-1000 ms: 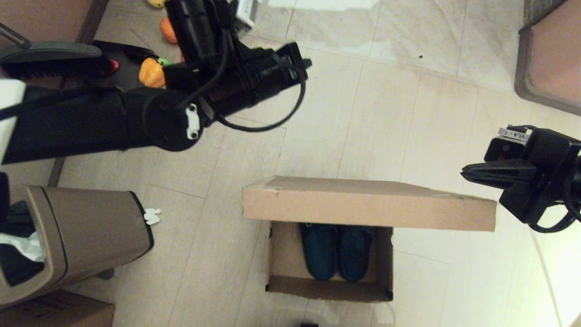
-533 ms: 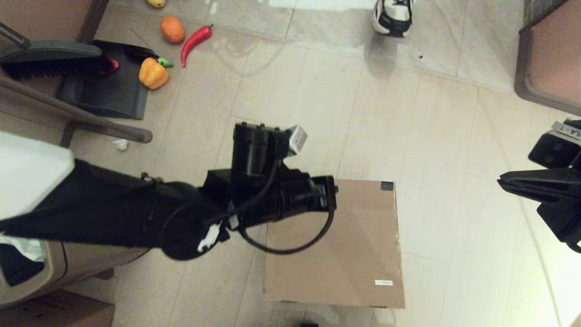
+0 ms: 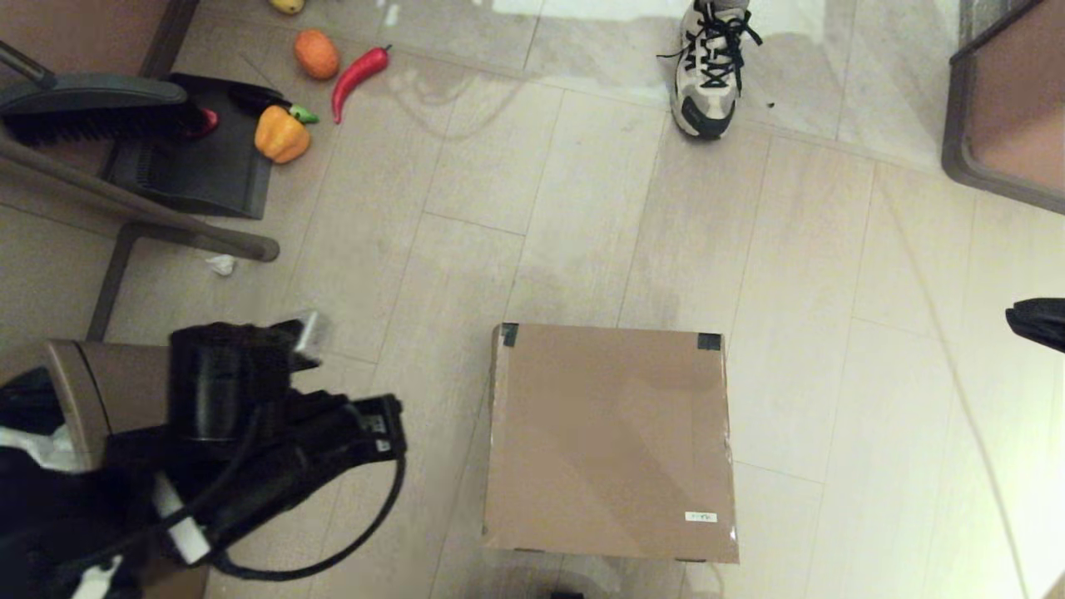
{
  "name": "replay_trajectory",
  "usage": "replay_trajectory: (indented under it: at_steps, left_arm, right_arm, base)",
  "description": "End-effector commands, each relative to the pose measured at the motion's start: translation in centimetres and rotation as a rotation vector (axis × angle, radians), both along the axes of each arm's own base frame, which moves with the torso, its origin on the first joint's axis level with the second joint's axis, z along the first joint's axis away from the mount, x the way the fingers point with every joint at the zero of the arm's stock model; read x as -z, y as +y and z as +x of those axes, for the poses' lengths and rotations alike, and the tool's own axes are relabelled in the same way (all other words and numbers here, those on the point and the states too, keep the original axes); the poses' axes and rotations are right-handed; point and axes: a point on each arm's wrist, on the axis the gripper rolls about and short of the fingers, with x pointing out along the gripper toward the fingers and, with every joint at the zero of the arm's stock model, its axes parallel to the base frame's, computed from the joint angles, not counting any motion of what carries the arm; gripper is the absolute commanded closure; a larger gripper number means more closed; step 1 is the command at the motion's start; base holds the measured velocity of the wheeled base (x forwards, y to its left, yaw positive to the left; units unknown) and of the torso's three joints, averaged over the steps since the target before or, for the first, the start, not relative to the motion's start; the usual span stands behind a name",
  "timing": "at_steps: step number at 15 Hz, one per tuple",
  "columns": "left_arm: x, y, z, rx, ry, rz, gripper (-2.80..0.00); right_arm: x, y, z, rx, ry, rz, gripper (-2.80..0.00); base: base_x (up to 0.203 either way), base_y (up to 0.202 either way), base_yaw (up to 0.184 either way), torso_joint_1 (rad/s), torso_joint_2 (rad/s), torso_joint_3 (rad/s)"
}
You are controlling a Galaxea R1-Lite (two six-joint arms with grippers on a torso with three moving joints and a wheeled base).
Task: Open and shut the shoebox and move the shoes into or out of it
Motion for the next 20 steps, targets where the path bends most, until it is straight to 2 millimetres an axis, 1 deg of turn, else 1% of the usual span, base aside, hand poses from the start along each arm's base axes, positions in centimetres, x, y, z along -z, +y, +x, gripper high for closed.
replay_trajectory:
  at_steps: [1, 2, 3, 4, 5, 6, 7, 9, 11, 12, 14, 16, 18, 20]
  left_arm:
    - [-0.2, 5.4, -3.3, -0.15, -0.045, 0.045, 0.0]
    - [0.7, 7.4, -5.3, -0.202, -0.036, 0.107, 0.0]
    - [2.0, 8.7, -7.5, -0.227, -0.016, 0.161, 0.0]
    - [3.9, 9.6, -10.1, -0.234, 0.019, 0.218, 0.0]
    - [5.2, 10.2, -12.3, -0.233, 0.032, 0.255, 0.0]
    - [6.1, 10.7, -14.2, -0.234, 0.042, 0.273, 0.0]
    - [6.4, 11.0, -15.6, -0.227, 0.04, 0.274, 0.0]
    - [6.8, 11.2, -18.3, -0.118, 0.019, 0.234, 0.0]
    - [7.3, 11.3, -20.2, -0.045, -0.017, 0.218, 0.0]
    - [7.5, 11.4, -20.9, -0.065, -0.034, 0.218, 0.0]
    - [7.7, 11.4, -21.4, -0.172, -0.035, 0.232, 0.0]
    - [7.9, 11.3, -22.0, -0.182, -0.085, 0.236, 0.0]
    - [8.0, 11.3, -22.3, -0.154, -0.172, 0.229, 0.0]
    - [8.2, 11.2, -23.5, -0.116, -0.332, 0.248, 0.0]
  right_arm:
    - [-0.2, 0.3, -1.5, 0.005, -0.025, -0.013, 0.0]
    - [-0.2, 0.4, -1.8, 0.01, -0.026, -0.013, 0.0]
    - [-0.1, 0.4, -1.8, 0.012, -0.024, -0.012, 0.0]
    - [-0.1, 0.4, -1.8, 0.01, -0.02, -0.011, 0.0]
    - [0.0, 0.3, -1.7, 0.007, -0.014, -0.011, 0.0]
    - [0.0, 0.3, -1.6, 0.0, -0.01, -0.014, 0.0]
    - [-0.1, 0.3, -1.6, -0.008, -0.012, -0.019, 0.0]
    - [0.0, 0.2, -1.3, -0.014, -0.003, -0.019, 0.0]
    - [0.1, 0.1, -1.2, -0.013, 0.005, -0.017, 0.0]
    - [0.3, 0.1, -1.2, -0.014, 0.011, -0.014, 0.0]
    - [0.7, 0.2, -1.3, -0.013, 0.02, -0.01, 0.0]
    - [1.0, 0.2, -1.4, -0.013, 0.03, -0.007, 0.0]
    - [1.3, 0.2, -1.3, -0.01, 0.04, -0.002, 0.0]
    - [1.8, 0.0, -1.1, -0.006, 0.056, 0.004, 0.0]
  base:
    - [0.0, 0.0, 0.0, 0.0, 0.0, 0.0]
    - [0.0, 0.0, 0.0, 0.0, 0.0, 0.0]
    - [0.0, 0.0, 0.0, 0.0, 0.0, 0.0]
    - [0.0, 0.0, 0.0, 0.0, 0.0, 0.0]
    - [0.0, 0.0, 0.0, 0.0, 0.0, 0.0]
    - [0.0, 0.0, 0.0, 0.0, 0.0, 0.0]
    - [0.0, 0.0, 0.0, 0.0, 0.0, 0.0]
    - [0.0, 0.0, 0.0, 0.0, 0.0, 0.0]
    - [0.0, 0.0, 0.0, 0.0, 0.0, 0.0]
    - [0.0, 0.0, 0.0, 0.0, 0.0, 0.0]
    - [0.0, 0.0, 0.0, 0.0, 0.0, 0.0]
    - [0.0, 0.0, 0.0, 0.0, 0.0, 0.0]
    - [0.0, 0.0, 0.0, 0.0, 0.0, 0.0]
    - [0.0, 0.0, 0.0, 0.0, 0.0, 0.0]
